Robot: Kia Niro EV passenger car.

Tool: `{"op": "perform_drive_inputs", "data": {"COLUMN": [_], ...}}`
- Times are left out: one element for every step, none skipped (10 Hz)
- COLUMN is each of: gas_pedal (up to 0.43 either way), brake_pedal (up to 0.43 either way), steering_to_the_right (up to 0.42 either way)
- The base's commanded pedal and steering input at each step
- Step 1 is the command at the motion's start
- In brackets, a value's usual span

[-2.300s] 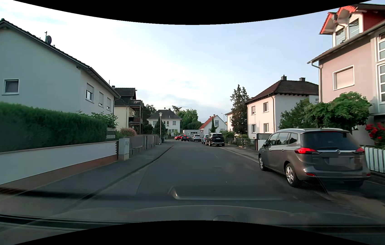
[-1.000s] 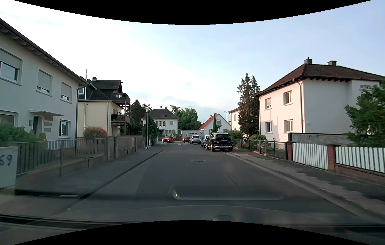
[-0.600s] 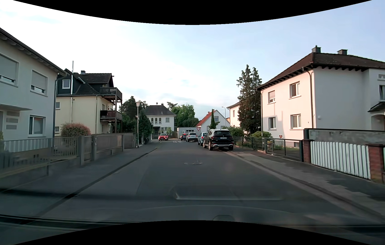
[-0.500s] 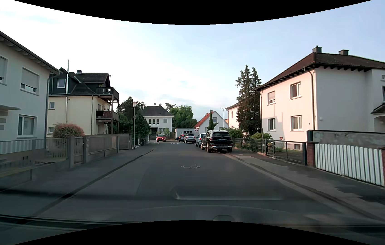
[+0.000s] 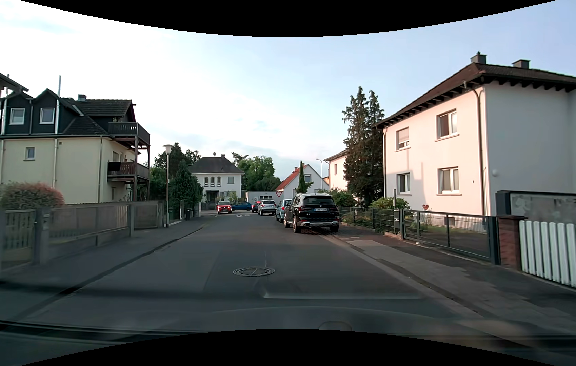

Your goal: Follow the waypoints while adhering to traffic rules and regulations

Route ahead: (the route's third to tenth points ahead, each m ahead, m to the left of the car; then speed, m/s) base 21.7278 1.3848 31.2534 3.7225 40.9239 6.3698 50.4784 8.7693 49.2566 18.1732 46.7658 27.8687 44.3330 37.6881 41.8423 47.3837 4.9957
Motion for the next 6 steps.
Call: {"op": "perform_drive_inputs", "data": {"gas_pedal": [0.000, 0.000, 0.000, 0.000, 0.000, 0.000], "brake_pedal": [0.220, 0.226, 0.226, 0.232, 0.232, 0.232], "steering_to_the_right": [0.066, 0.061, 0.054, 0.042, 0.027, 0.007]}}
